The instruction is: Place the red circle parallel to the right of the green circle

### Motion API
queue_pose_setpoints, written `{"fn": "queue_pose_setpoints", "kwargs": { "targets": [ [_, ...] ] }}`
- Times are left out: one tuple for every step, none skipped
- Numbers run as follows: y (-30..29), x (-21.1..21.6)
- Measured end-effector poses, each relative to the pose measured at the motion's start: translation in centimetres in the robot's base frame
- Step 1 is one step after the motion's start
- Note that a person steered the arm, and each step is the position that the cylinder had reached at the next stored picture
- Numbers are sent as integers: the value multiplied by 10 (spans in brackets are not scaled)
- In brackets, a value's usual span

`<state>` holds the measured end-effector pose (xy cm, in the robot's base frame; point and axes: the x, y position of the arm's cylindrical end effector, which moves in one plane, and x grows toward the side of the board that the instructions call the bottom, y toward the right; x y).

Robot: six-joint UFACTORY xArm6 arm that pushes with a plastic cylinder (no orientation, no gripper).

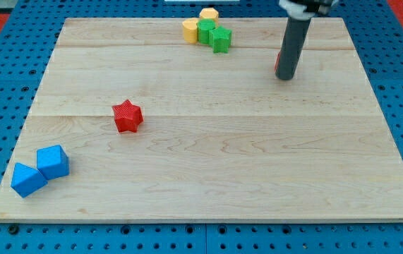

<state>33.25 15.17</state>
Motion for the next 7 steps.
{"fn": "queue_pose_setpoints", "kwargs": {
  "targets": [
    [19,-55],
    [28,-56],
    [-28,-29],
    [-130,-37],
    [-194,-56],
    [-225,-96],
    [-226,-139]
  ]
}}
